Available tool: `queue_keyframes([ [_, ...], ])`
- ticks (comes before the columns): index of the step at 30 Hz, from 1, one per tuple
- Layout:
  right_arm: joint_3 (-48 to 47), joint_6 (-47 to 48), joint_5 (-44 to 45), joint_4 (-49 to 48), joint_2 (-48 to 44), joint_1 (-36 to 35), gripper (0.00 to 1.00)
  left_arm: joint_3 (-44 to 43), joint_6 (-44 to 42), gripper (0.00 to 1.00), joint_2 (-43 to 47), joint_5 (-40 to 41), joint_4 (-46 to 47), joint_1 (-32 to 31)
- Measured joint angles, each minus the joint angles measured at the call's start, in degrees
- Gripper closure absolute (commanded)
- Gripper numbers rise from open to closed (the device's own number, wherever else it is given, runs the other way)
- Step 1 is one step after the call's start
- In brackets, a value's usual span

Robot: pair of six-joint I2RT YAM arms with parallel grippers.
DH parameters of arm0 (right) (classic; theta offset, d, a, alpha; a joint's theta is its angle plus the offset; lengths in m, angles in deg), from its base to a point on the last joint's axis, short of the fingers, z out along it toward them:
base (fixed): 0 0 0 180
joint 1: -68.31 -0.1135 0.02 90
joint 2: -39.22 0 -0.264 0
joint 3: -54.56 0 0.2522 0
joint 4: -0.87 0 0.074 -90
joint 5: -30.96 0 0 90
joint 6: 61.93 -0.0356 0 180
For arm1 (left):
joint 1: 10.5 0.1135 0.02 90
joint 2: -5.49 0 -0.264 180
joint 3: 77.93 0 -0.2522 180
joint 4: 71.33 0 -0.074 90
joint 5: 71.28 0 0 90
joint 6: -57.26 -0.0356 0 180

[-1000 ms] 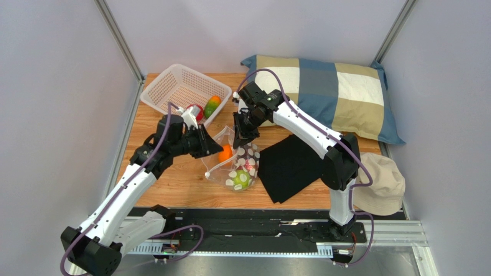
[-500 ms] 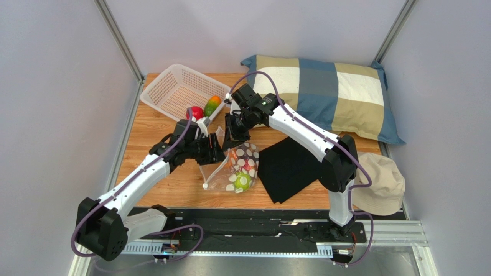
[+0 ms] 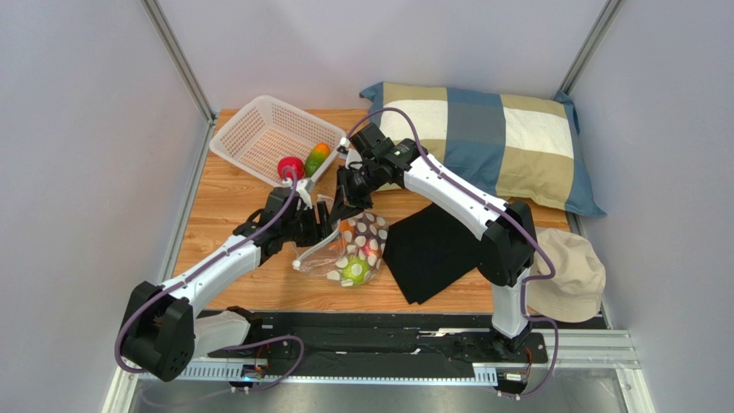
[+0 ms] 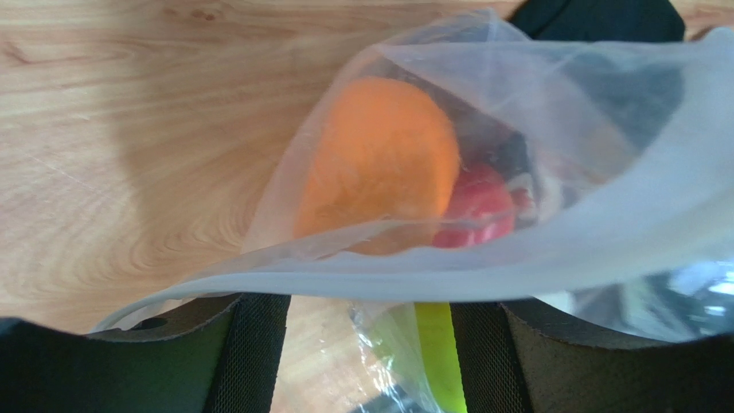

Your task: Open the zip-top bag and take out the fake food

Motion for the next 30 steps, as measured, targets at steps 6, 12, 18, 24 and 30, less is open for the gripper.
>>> queue_keyframes([
  [6, 0.3, -2.4, -3.0, -2.3, 0.0, 0.2, 1.00, 3.0, -1.5, 0.28, -0.1, 1.4, 6.1, -0.2],
  [12, 1.6, -3.5, -5.1, -3.8, 0.0, 0.2, 1.00, 7.5, -2.8, 0.27, 0.2, 6.4, 16.1, -2.4],
  [18, 2.9, -3.5, -6.0, -3.8, 0.0, 0.2, 1.00, 9.8, -4.0, 0.29, -3.2, 10.4, 25.1, -3.5],
  [24, 2.9, -2.7, -5.4, -3.3, 0.5, 0.5, 1.00, 9.9, -3.9, 0.66, -11.9, 11.7, 35.6, -3.8],
  [30, 3.5, -1.4, -5.3, -2.1, 0.5, 0.7, 1.00, 10.1, -4.5, 0.97, -10.1, 12.4, 36.8, -3.9],
])
